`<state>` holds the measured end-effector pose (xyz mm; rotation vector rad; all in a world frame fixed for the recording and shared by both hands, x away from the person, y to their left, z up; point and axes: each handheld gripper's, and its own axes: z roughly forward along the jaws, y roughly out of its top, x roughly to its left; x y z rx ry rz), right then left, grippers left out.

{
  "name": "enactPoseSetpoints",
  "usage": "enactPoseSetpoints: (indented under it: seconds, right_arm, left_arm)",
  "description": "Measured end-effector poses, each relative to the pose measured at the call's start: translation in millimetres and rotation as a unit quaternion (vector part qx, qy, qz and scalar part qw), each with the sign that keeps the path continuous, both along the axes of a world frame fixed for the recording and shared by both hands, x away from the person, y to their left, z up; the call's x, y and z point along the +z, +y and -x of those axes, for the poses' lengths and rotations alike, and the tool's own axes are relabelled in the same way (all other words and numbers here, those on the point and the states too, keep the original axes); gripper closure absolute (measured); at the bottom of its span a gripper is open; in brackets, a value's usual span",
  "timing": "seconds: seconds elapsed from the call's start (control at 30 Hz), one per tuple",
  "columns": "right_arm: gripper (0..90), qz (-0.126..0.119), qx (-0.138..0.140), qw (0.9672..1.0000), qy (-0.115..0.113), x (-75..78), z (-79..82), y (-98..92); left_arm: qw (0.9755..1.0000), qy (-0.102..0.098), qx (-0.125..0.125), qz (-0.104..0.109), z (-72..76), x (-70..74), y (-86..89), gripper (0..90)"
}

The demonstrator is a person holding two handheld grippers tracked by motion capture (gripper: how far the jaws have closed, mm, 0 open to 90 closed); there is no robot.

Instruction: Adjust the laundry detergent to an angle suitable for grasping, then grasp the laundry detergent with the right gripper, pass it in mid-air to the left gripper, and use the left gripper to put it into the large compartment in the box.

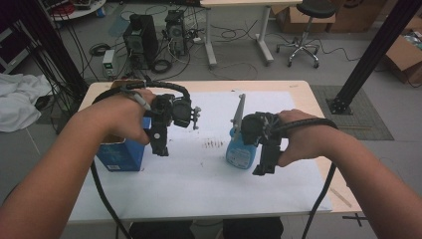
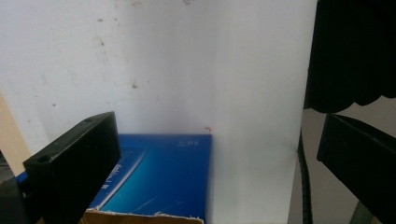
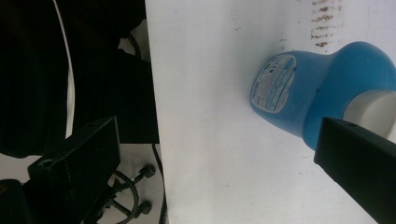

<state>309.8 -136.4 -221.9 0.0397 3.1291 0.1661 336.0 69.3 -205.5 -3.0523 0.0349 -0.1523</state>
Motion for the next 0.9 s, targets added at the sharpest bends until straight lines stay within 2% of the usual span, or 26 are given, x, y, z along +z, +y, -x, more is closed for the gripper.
enactPoseSetpoints:
  seconds: [0.1,0.23,0.5,0.6,0.9]
  right_arm:
    - [0.5,0.001,-0.004,1.0000,-0.003,1.5,1.0,-0.2]
    - [0.5,0.007,-0.006,1.0000,-0.003,0.9,4.0,-0.4]
    - [0.5,0.003,-0.006,1.0000,-0.006,4.0,4.6,1.6]
    - [0.4,0.010,-0.005,0.9999,-0.004,1.9,4.3,2.4]
    - [0.3,0.007,-0.007,0.9999,-0.004,1.0,2.5,-1.6]
  left_arm:
    - [1.0000,-0.001,-0.004,-0.006,0.3,-0.1,-2.2,0.0]
    - [1.0000,-0.002,-0.008,0.001,0.3,1.9,-2.4,0.0]
    - [0.9999,-0.001,-0.011,0.001,4.9,1.6,-2.9,0.1]
    - [0.9999,-0.002,-0.015,-0.002,6.3,0.3,-4.2,0.0]
    - [0.9999,0.000,-0.011,-0.003,5.8,-0.7,-5.5,0.0]
